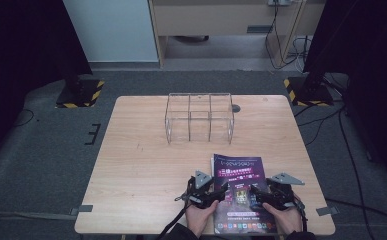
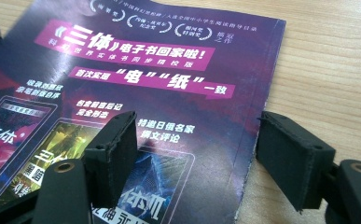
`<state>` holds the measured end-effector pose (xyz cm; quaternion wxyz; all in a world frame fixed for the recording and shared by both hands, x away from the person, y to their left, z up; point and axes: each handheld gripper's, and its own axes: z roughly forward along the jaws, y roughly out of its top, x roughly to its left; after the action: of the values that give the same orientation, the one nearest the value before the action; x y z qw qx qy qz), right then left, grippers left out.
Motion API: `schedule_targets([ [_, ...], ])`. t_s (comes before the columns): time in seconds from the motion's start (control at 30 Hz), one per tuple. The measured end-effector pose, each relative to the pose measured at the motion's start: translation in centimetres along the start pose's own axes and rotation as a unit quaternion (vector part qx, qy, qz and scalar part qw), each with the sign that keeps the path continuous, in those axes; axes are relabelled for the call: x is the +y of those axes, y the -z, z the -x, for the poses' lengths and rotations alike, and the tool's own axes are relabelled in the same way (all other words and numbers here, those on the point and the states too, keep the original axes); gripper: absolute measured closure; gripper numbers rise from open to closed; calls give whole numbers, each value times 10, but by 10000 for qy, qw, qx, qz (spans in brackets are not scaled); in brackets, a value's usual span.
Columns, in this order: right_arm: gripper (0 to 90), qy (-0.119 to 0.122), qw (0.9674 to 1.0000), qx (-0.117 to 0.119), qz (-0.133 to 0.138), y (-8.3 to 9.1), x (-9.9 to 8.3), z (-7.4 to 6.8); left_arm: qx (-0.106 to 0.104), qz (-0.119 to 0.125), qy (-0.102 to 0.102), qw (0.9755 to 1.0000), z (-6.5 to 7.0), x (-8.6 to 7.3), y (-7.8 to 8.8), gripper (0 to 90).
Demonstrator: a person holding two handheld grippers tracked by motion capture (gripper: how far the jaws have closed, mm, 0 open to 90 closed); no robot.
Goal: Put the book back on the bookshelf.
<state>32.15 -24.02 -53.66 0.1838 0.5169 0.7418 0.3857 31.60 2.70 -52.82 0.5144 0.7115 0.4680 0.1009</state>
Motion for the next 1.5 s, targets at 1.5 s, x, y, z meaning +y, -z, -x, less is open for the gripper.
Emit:
schedule_targets([
  [1.5,279,70,10000,7,-23,0,0,-1,756,-760,-184,9941,-3,3,-19,233],
])
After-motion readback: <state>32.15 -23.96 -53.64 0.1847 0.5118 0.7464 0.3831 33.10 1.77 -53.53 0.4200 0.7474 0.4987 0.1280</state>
